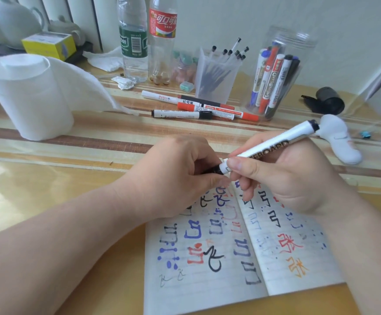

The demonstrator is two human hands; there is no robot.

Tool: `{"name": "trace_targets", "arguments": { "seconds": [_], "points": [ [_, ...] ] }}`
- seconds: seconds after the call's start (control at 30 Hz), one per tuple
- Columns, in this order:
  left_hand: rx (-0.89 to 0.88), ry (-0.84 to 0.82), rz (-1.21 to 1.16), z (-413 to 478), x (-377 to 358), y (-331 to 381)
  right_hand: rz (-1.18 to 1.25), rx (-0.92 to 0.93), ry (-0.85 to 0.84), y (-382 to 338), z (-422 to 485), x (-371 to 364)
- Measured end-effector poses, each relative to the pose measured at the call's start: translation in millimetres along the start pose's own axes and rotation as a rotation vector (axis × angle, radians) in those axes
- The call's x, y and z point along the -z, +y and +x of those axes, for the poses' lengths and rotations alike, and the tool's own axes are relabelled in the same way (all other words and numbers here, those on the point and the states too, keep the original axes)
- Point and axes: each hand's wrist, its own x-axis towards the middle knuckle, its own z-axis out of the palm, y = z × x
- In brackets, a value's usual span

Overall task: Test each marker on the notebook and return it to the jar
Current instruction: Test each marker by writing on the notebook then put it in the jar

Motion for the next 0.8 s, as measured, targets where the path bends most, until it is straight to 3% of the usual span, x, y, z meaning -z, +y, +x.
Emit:
{"name": "trace_targets", "arguments": {
  "seconds": [0.23, 0.37, 0.5, 0.67, 0.8],
  "points": [
    [0.193, 0.023, 0.015, 3.0, 2.5, -3.4, -0.252, 0.077, 0.065, 5.0, 3.8, -10.3],
    [0.289, 0.004, 0.019, 6.8, 1.1, -7.0, -0.015, 0.004, 0.121, 11.2, 6.8, -18.6],
    [0.297, -0.034, 0.028, 6.0, -2.0, -5.1, 0.189, 0.018, 0.263, 12.7, 8.7, -12.1],
    [0.228, 0.043, -0.014, 2.9, -2.9, -0.4, 0.071, 0.162, 0.332, 13.7, 7.2, -10.5],
    [0.158, 0.069, 0.081, 0.7, 0.0, 1.1, 0.013, 0.132, 0.371, 7.7, 6.5, -11.4]
  ]
}}
